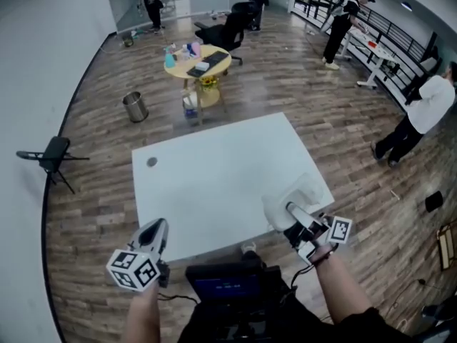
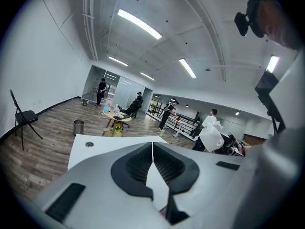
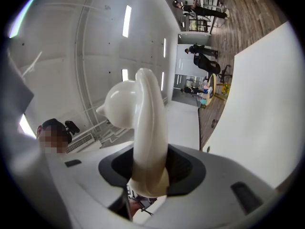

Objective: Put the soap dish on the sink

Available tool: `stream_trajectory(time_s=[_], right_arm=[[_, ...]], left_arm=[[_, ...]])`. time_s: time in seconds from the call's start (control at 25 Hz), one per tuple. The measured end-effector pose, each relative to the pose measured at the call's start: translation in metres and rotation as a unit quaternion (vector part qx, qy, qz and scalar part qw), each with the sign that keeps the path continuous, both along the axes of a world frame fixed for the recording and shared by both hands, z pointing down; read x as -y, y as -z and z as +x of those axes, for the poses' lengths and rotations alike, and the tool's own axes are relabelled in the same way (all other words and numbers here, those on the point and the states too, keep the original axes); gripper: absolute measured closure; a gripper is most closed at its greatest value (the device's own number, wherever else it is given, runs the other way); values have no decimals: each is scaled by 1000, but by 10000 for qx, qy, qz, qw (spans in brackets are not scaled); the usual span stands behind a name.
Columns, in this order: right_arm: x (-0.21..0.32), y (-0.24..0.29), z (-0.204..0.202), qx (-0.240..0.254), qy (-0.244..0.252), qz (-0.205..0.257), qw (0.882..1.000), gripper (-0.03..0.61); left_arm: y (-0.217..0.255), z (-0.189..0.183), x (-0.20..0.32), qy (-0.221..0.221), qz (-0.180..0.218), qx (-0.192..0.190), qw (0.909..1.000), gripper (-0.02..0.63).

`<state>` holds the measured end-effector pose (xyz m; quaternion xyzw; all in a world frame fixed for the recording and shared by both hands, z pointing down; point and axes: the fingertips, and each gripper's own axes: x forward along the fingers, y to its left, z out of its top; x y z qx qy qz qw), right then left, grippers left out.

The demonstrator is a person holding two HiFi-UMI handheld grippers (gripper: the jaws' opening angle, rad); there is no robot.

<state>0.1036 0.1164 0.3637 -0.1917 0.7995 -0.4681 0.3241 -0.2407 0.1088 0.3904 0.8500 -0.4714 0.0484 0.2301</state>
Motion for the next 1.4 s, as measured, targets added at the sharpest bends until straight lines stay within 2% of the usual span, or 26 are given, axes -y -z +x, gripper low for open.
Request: stream_trajectory(time_s=[0.6, 0.88, 1.08, 1.24, 1.4], right_arm=[[133, -8, 21, 27, 460, -261, 9986, 416], [183, -18, 36, 94, 706, -467, 9964, 416], [216, -29, 49, -11, 1003, -637, 9929, 416], [236, -36, 43, -80, 1241, -728, 9896, 416], [248, -27, 19, -82, 1458, -765, 9863, 416]], left_arm=[[3, 36, 115, 290, -143, 46, 9995, 604], [10, 64, 160, 399, -238, 244, 9986, 604], [23, 84, 196, 611, -35, 350, 9975, 604], [30, 87, 212, 639, 23, 594, 9962, 604], [36, 77, 216, 701, -37, 718, 9949, 604]])
